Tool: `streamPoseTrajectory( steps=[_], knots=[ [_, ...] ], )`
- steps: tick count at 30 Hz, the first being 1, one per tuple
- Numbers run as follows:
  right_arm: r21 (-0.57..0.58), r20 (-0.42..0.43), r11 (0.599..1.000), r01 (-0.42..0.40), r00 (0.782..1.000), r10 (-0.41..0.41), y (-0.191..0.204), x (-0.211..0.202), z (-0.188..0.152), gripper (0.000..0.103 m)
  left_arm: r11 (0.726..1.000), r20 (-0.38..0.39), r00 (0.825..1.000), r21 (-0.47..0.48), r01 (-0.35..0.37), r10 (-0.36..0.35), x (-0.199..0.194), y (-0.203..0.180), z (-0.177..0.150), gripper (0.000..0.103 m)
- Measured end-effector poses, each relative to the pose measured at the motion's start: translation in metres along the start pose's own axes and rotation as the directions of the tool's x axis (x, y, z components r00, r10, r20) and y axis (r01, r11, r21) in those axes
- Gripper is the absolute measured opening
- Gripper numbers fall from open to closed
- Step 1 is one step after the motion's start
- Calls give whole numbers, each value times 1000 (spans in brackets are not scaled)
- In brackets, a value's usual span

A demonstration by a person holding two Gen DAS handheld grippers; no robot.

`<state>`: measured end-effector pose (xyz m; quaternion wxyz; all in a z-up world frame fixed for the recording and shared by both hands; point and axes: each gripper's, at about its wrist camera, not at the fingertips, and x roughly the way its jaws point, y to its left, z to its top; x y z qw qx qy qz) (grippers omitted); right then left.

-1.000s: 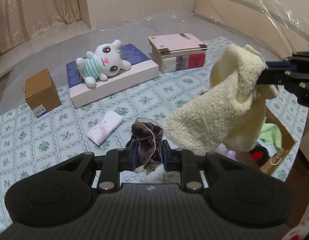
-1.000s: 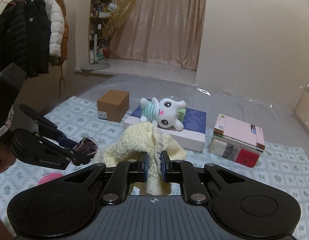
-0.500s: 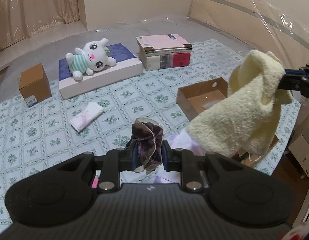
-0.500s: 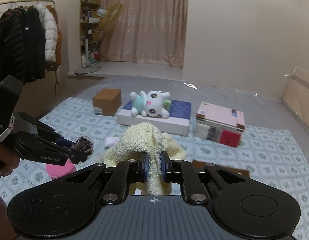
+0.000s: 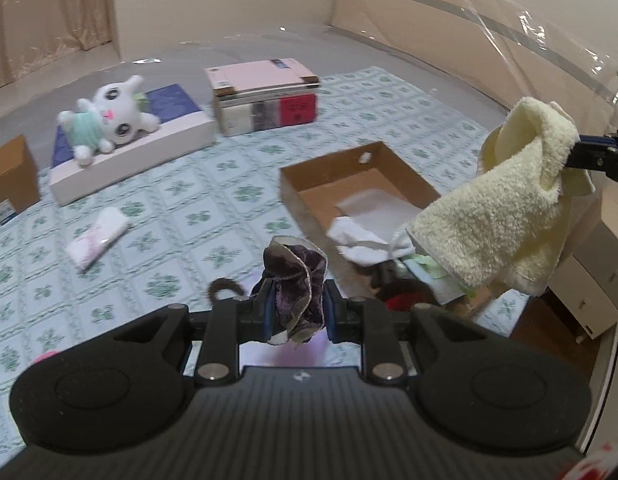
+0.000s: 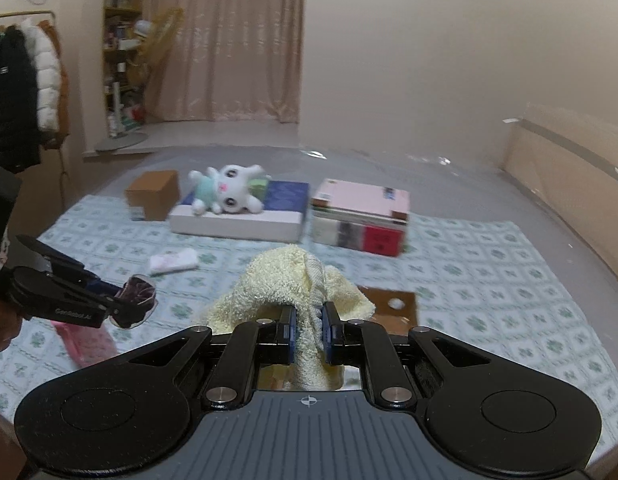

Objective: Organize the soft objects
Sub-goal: 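Carry the yellow towel and dark brown sock toward the cardboard tray, then open both grippers to drop the towel and sock into the tray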

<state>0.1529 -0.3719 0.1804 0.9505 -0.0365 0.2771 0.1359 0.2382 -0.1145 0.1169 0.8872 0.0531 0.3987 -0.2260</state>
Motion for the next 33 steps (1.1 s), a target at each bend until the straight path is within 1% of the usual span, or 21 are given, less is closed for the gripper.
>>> streamPoseTrajectory(
  steps=[6,10,19,28,30,33],
  knots=[
    [44,-14,998,46,999,-46,-36,4,-9,13,999,-6,999,17,42,-42,27,-31,12,21],
    [76,-18,995,63,998,-62,-60,18,-11,13,998,-12,998,20,59,-59,54,-49,21,21],
    [137,-17,989,52,999,-50,-99,63,-4,13,995,-65,993,-8,95,-96,129,-69,33,21],
    [136,-25,990,45,999,-42,-114,113,6,13,996,-96,991,-8,89,-90,185,-76,37,22],
    [140,-19,989,41,999,-38,-116,125,8,13,996,-103,991,-8,84,-85,195,-75,37,23],
    [143,-11,989,34,999,-32,-117,142,11,13,997,-114,990,3,80,-79,207,-75,37,27]
  ],
)
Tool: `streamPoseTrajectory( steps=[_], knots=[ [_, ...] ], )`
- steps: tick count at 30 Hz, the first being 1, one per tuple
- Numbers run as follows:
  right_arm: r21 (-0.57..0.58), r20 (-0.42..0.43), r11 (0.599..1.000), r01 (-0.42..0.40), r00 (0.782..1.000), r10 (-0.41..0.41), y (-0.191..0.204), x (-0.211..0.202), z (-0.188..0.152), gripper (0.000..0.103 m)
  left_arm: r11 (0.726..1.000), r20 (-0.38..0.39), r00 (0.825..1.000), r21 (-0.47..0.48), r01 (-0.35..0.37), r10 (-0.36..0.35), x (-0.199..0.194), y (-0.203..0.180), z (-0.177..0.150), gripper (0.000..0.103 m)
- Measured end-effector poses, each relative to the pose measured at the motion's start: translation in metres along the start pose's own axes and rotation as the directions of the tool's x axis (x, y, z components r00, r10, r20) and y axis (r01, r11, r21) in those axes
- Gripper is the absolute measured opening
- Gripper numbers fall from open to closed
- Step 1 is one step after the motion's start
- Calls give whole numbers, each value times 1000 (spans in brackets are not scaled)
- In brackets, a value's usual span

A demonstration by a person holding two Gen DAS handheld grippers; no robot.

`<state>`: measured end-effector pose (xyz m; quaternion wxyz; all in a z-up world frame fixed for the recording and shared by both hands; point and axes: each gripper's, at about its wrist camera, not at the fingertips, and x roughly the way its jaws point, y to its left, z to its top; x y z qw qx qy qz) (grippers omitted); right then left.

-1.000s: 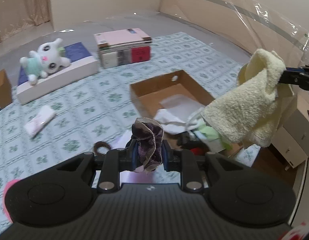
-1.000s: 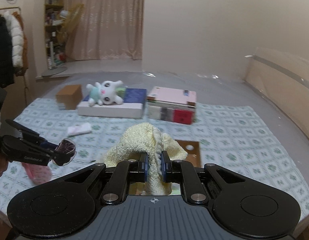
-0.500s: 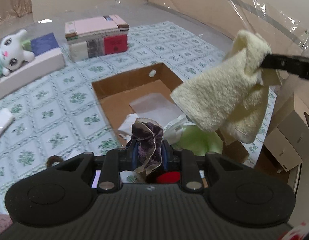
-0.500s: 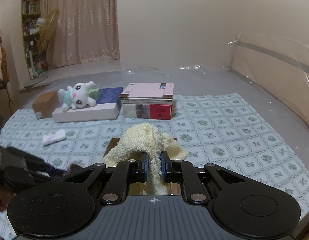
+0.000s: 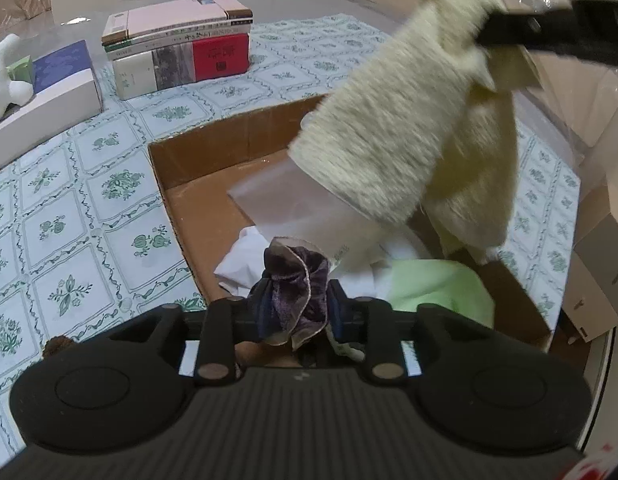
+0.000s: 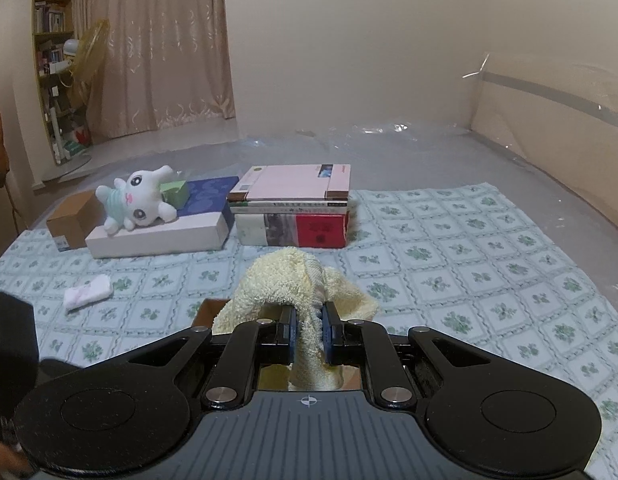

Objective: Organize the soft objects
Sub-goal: 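Open both grippers to drop the towel and sock into the tray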

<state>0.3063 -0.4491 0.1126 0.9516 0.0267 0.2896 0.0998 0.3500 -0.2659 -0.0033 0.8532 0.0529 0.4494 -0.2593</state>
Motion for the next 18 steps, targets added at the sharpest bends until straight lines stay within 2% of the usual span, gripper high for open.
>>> streamPoseTrajectory(
  steps=[3,5,7,12,18],
  knots=[
    [-20,3,1000,-6,1000,6,4,17,2,13,1000,-5,1000,10,6,-6,7,2,0,35],
    [-33,-1,999,-7,1000,7,7,28,1,13,1000,-7,1000,25,-3,3,7,2,-1,46],
    [-41,-10,999,-11,1000,10,7,40,-3,13,999,3,1000,40,-10,9,5,3,-3,52],
    [-26,-63,1000,-5,998,3,2,69,-17,13,999,25,1000,34,-9,8,-6,12,-7,54],
    [-2,-177,1000,-3,984,2,-6,106,-48,13,1000,43,999,6,-12,12,-16,25,-8,54]
  ],
)
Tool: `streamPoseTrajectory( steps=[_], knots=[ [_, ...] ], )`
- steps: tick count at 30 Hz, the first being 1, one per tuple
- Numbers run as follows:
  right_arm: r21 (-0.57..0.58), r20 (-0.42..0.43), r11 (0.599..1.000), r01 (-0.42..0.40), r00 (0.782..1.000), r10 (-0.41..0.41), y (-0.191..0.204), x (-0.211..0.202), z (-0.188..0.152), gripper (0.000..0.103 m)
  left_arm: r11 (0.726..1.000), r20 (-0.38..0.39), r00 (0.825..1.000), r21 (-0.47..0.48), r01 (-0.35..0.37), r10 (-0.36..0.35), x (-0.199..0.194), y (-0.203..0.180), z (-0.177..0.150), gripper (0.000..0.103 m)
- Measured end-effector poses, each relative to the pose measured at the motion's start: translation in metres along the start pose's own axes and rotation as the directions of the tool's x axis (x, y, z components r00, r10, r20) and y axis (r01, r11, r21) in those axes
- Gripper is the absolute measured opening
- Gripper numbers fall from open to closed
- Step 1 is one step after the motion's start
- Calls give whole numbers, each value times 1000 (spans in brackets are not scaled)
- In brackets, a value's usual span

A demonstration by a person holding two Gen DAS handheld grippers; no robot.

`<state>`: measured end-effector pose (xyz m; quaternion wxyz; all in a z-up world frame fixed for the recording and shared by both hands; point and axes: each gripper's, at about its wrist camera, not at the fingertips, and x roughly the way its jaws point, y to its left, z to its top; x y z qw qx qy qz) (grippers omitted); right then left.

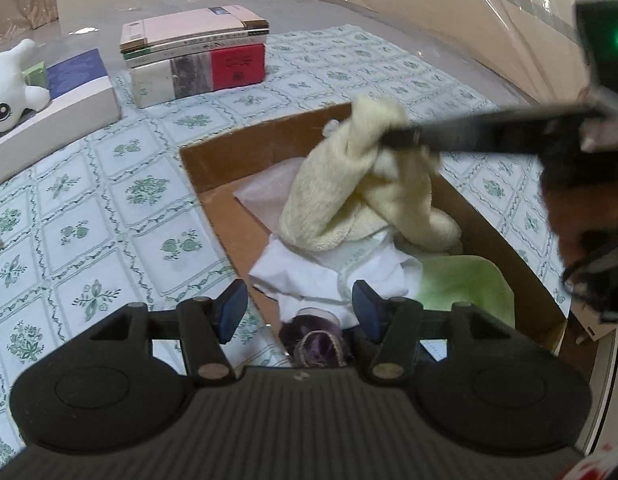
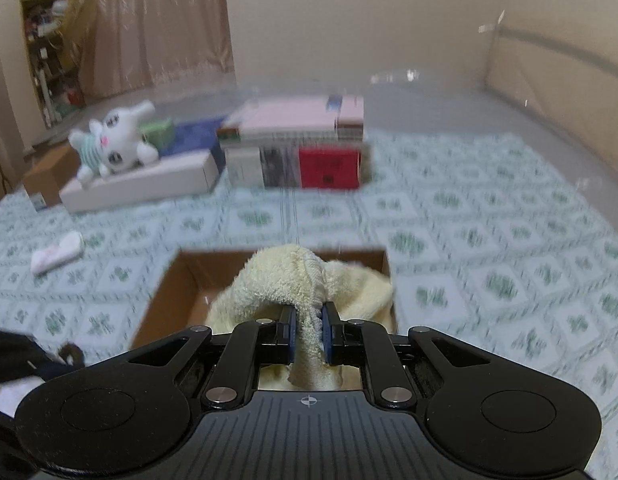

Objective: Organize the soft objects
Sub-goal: 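Open both grippers to drop the towel and sock into the tray, then move both tools away from the tray toward the brown hair tie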

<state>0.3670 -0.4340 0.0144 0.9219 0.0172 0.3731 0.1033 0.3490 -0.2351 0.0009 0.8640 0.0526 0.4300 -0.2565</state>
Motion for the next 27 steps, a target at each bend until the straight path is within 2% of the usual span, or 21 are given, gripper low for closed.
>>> streamPoseTrajectory(
  steps=[11,14,15,16,17,18,19,27],
  knots=[
    [16,-121,1000,-1,993,3,2,48,-26,13,998,28,998,-26,-52,53,-13,20,-4,54],
    [-22,-112,1000,2,994,-4,9,43,-26,16,997,36,997,-43,-62,64,-17,26,-5,54],
    [-27,-106,1000,1,994,-4,11,41,-26,22,997,38,997,-47,-66,68,-19,28,-5,54],
    [-29,-98,1000,0,995,-2,12,37,-26,36,996,39,997,-52,-70,72,-21,30,-6,54],
    [-31,-90,1000,-1,996,-2,14,33,-26,45,996,40,996,-56,-73,75,-23,31,-7,54],
    [-33,-76,999,2,997,-5,16,28,-27,61,995,41,996,-61,-77,80,-25,33,-8,54],
    [-37,-62,999,5,998,-8,18,23,-27,65,994,44,995,-66,-82,85,-27,34,-9,54],
    [-24,12,1000,-8,1000,8,38,-38,-36,68,989,76,990,-99,-108,115,-60,34,-22,60]
  ],
)
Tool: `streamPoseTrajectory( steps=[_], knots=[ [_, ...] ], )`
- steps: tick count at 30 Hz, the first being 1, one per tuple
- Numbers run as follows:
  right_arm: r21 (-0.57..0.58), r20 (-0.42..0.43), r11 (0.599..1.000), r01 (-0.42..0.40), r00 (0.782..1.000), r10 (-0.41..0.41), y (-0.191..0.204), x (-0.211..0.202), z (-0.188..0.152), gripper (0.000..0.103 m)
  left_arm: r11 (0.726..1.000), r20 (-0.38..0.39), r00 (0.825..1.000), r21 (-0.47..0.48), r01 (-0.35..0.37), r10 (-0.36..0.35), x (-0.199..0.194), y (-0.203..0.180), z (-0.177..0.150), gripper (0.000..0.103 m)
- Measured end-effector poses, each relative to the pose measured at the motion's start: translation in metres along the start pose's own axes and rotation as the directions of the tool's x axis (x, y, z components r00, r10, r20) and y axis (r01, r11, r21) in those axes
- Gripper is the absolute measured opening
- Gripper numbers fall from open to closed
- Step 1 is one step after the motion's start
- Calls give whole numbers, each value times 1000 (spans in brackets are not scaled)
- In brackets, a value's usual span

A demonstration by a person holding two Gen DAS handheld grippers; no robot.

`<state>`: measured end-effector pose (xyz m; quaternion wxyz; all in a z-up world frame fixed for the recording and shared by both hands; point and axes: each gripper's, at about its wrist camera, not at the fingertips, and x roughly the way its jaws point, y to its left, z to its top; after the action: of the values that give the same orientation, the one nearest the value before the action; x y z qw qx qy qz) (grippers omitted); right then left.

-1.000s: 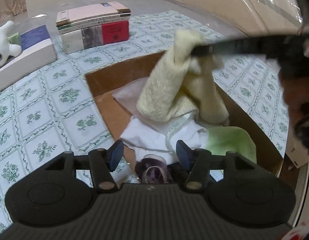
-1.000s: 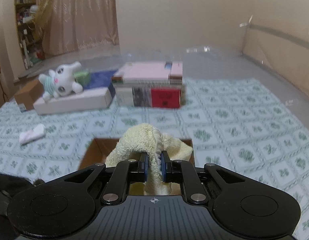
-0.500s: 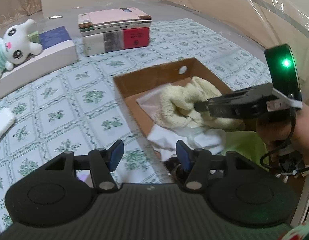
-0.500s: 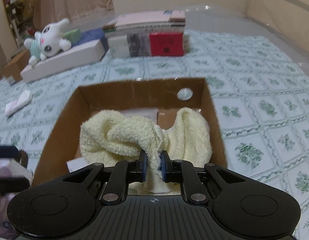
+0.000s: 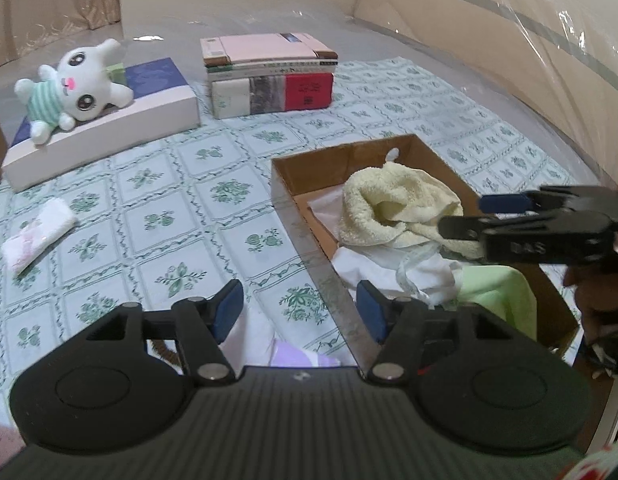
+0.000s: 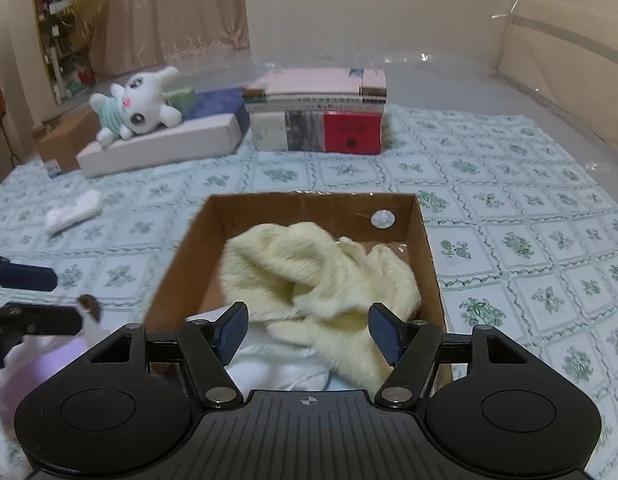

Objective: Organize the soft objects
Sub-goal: 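Move both tools away from the tray toward the brown hair tie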

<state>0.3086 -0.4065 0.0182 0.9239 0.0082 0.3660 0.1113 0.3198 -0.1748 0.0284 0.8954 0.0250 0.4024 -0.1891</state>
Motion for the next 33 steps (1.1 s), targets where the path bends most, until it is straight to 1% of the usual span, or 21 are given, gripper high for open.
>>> streamPoseTrajectory(
  steps=[3,8,12,16,19,22,29,33],
  knots=[
    [12,30,1000,1,1000,-2,9,-27,-6,70,1000,16,1000,-16,-9,9,-19,0,-8,61],
    [61,82,998,-32,996,27,24,-76,-23,71,999,56,998,-38,-13,15,-53,0,-23,66],
    [105,113,993,-52,993,40,38,-113,-39,71,998,82,996,-62,-25,30,-81,3,-41,67],
    [144,135,988,-55,990,35,50,-138,-59,72,994,106,993,-104,-33,44,-109,11,-65,67],
    [175,139,983,-63,990,38,61,-150,-72,72,992,120,991,-117,-48,62,-128,18,-82,69],
    [181,137,980,-81,989,56,76,-158,-84,73,988,124,989,-137,-66,84,-144,27,-99,70],
    [157,107,981,-115,989,98,110,-158,-97,73,980,101,988,-170,-102,120,-169,46,-132,70],
    [124,87,984,-131,989,120,130,-156,-102,73,975,89,984,-176,-137,154,-177,50,-148,70]
  ],
)
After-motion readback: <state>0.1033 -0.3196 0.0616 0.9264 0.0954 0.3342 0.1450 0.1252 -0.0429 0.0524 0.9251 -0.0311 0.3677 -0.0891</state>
